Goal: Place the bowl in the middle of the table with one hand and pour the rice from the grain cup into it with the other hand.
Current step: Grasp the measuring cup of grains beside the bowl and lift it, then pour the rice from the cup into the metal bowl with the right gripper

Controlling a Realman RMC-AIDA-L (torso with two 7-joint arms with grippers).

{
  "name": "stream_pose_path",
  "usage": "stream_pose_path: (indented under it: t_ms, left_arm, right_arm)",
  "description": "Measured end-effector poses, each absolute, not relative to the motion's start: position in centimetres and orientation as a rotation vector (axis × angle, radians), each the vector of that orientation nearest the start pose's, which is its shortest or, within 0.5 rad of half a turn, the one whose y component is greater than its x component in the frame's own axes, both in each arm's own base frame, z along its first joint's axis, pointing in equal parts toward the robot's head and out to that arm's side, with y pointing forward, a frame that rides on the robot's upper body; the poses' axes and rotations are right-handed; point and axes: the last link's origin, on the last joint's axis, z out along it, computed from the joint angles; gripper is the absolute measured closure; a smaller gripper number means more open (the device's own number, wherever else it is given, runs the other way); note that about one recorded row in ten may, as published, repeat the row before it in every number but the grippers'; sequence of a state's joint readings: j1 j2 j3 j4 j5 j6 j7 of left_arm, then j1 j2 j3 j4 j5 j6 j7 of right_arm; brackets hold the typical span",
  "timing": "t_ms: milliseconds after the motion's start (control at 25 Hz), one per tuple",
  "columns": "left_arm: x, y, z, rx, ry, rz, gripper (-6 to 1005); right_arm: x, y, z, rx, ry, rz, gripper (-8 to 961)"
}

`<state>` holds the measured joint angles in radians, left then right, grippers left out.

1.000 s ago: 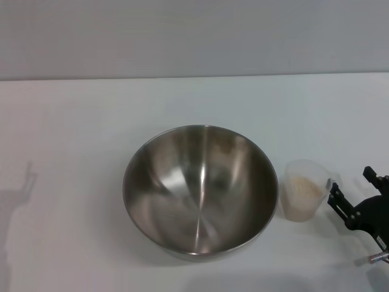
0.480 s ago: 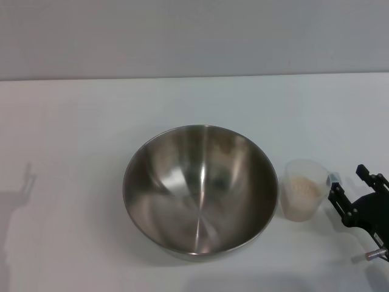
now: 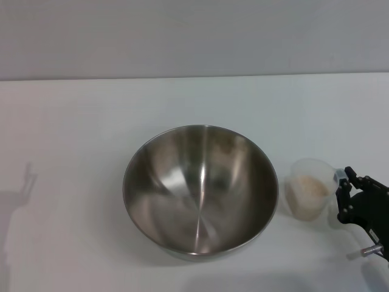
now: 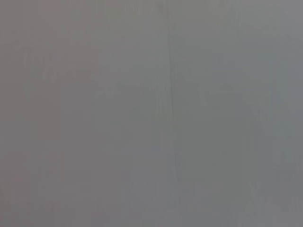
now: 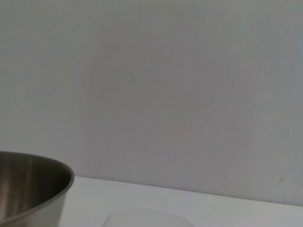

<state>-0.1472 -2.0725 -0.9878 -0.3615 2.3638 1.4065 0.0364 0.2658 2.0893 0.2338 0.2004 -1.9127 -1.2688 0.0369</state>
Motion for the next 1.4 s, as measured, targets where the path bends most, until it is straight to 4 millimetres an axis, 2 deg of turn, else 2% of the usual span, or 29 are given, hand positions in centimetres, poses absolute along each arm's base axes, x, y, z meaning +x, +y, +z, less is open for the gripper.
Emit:
stream_pose_path:
  t_ms: [80, 160, 400, 600, 720, 840, 960, 1160, 1280, 1400]
  left_arm:
    - [-34.4, 25.6, 1.7, -1.343, -0.390, -0.713, 170]
    - [-34.4, 25.7, 1.7, -1.343, -0.390, -0.713, 170]
    - [-34.5, 25.7, 1.7, -1.346, -0.391, -0.709, 170]
    - [-34.5, 25.7, 1.7, -1.347, -0.392, -0.709, 170]
    - [-34.5, 25.7, 1.7, -1.347, -0.392, -0.708, 170]
    - [-34.5, 25.7, 1.7, -1.348, -0.391, -0.709, 170]
    - [-34.4, 25.8, 1.7, -1.349, -0.391, -0.709, 170]
    - [-34.5, 25.8, 1.6, -1.351, -0.395, -0.708, 170]
    - [-34.5, 25.7, 1.6, -1.351, -0.399, -0.705, 170]
    - [-34.6, 25.7, 1.5, -1.352, -0.400, -0.705, 170]
  right_arm:
    - [34.5, 24.9, -5.9, -1.787, 0.526, 0.602, 610]
    - [34.4, 24.9, -5.9, -1.787, 0.524, 0.603, 828]
    - [34.4, 25.0, -5.6, -1.762, 0.519, 0.617, 936]
    - [34.0, 23.5, -3.8, -1.670, 0.450, 0.708, 936]
    - [33.4, 22.3, -1.9, -1.590, 0.356, 0.790, 936]
    - [32.6, 22.1, -0.6, -1.545, 0.261, 0.856, 936]
    - [31.5, 23.2, 0.0, -1.538, 0.178, 0.890, 936]
    - [28.6, 26.4, -0.2, -1.548, 0.016, 0.900, 936]
    - [26.8, 28.1, -0.9, -1.579, -0.069, 0.891, 936]
    - [25.5, 29.0, -2.2, -1.596, -0.185, 0.791, 936]
